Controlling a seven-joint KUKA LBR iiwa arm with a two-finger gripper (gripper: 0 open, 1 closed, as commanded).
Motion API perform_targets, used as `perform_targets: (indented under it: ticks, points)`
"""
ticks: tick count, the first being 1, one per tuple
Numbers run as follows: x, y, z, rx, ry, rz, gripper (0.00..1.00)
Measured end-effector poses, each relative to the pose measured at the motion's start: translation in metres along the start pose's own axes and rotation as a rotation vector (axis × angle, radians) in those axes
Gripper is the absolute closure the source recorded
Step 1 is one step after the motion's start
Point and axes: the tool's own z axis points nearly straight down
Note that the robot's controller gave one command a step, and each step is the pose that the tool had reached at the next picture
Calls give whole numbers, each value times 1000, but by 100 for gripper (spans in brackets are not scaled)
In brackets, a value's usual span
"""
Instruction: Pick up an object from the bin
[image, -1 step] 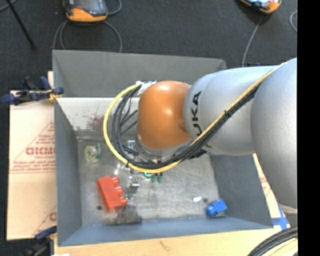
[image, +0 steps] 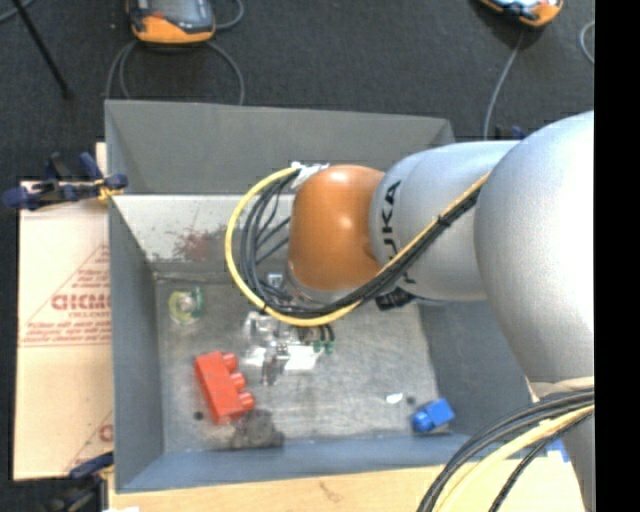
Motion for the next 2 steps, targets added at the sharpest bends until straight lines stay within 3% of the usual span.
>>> perform_targets:
  ticks: [1,2]
  points:
    - [-22,-57,-1,2,2,108,0]
    - [-10,-43,9,5,6,56,0]
